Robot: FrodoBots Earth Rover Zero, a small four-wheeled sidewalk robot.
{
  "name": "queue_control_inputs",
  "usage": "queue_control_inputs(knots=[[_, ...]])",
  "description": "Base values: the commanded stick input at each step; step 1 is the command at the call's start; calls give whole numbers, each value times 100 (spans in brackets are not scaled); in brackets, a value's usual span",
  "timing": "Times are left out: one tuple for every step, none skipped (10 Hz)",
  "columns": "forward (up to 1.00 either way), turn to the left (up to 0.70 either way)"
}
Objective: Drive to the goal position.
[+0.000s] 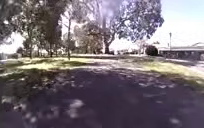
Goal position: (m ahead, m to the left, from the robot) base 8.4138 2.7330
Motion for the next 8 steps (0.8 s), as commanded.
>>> queue_control_inputs(knots=[[70,0],[70,0],[70,0],[70,0],[70,0],[70,0],[70,0],[70,0]])
